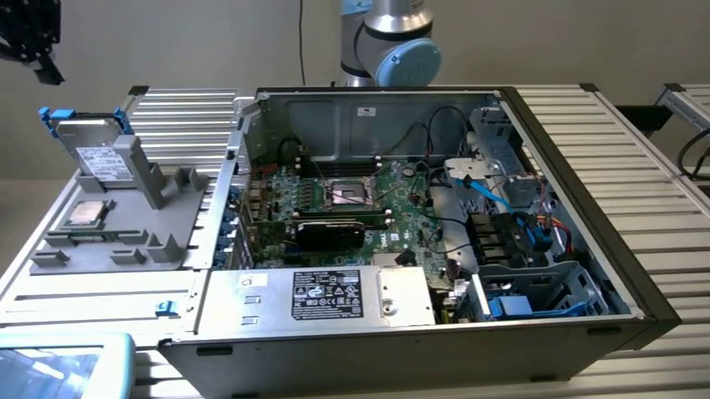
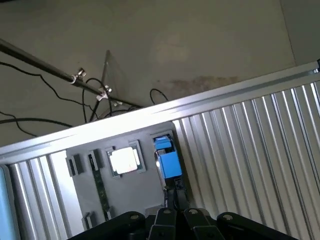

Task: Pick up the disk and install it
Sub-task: 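Pick up the disk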

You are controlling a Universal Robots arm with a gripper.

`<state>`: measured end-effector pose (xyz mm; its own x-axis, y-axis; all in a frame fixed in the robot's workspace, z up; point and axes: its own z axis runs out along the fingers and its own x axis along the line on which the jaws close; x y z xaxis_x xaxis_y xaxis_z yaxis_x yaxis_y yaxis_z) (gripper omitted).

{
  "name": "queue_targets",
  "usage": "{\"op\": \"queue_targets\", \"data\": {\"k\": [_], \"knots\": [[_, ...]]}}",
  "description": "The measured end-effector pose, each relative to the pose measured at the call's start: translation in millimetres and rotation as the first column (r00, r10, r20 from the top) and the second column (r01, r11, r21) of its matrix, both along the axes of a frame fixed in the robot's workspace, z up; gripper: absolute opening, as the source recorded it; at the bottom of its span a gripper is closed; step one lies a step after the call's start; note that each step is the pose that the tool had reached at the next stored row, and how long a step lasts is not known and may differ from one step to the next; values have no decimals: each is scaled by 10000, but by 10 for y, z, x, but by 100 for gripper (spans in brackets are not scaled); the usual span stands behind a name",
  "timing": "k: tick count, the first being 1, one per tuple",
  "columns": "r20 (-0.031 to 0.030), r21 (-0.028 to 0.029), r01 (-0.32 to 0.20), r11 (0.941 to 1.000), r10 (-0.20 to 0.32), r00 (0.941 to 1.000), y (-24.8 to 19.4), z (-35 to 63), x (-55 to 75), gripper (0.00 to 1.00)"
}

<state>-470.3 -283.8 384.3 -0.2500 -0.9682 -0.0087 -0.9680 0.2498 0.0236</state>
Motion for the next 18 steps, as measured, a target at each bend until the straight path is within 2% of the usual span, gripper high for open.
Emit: {"op": "queue_targets", "data": {"k": [3,10,12,15,18], "knots": [[3,-16,-497,9988,497,9988,0,1,0,11],[3,-18,-564,9984,564,9984,0,1,-2,11],[4,-17,-826,9966,826,9966,0,-1,-5,11],[2,-18,-1359,9907,1359,9907,0,0,-7,11],[4,-18,-1389,9903,1389,9903,0,-2,-8,11]]}}
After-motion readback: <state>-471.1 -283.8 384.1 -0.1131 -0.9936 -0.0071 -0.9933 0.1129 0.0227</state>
